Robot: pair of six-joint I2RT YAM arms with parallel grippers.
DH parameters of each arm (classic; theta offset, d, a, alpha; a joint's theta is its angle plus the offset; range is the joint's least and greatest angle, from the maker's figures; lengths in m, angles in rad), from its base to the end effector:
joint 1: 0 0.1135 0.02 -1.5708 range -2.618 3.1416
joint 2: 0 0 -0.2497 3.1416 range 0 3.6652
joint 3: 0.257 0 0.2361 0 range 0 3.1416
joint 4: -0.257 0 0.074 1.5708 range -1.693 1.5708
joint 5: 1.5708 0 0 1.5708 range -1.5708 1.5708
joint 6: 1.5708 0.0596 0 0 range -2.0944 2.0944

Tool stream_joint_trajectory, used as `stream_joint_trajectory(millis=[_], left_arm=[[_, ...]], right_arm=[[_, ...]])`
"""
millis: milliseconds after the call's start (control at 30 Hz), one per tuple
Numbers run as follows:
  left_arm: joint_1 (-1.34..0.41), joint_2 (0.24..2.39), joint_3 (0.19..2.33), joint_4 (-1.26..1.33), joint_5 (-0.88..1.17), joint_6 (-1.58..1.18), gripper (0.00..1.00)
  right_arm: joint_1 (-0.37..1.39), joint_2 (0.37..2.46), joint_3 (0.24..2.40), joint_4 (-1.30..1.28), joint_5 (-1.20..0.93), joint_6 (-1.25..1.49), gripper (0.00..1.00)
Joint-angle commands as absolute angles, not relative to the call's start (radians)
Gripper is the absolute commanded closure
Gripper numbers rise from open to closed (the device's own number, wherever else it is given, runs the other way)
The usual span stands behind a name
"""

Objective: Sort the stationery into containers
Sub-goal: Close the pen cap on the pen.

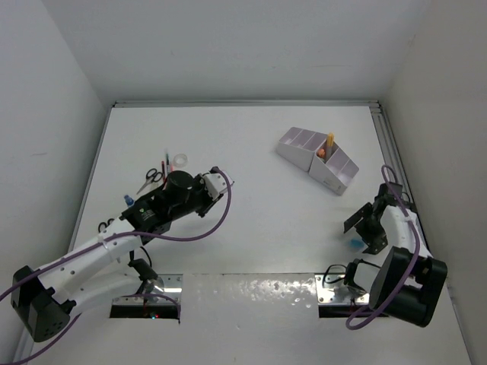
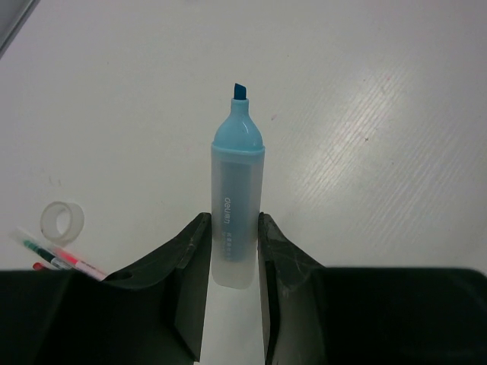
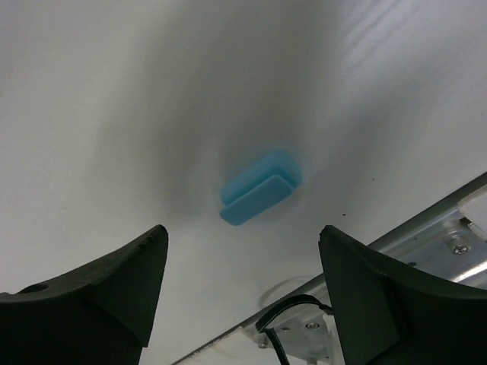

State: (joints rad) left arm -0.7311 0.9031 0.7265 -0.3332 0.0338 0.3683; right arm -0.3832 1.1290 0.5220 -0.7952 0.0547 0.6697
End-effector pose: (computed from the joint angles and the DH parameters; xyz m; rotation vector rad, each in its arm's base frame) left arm 0.1604 -0.1466 0.2634 1.1097 1.7715 -0.2560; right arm 0.1448 -0.0619 0.1266 1.4966 2.5615 -0.0445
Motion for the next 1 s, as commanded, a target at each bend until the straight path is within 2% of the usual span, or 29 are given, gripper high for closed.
stream_joint_trajectory(millis=[0,233,367,833,933,967], left_arm=[[-0.726,0.879,0.727,-0.255,0.005,0.336,1.0],[-0.726,0.873,0.719,-0.247,0.015,0.321,1.0],[-0.724,0.865,0.715,-0.244,0.017,0.314,1.0],[-0.724,0.847,0.706,-0.235,-0.023,0.318,1.0],[-0.723,0.851,0.71,-0.236,-0.026,0.318,1.0],[-0.721,0.854,0.713,-0.235,-0.028,0.318,1.0]], right_arm=[[-0.396,1.109,0.529,-0.779,0.135,0.782,0.22],[-0.402,0.957,0.462,-0.753,0.192,1.195,0.26],[-0.4,0.937,0.413,-0.713,0.169,1.382,0.29],[-0.403,1.141,0.402,-0.655,0.146,1.391,0.38],[-0.413,1.164,0.397,-0.661,0.164,1.368,0.43],[-0.42,1.154,0.378,-0.658,0.17,1.364,0.51]])
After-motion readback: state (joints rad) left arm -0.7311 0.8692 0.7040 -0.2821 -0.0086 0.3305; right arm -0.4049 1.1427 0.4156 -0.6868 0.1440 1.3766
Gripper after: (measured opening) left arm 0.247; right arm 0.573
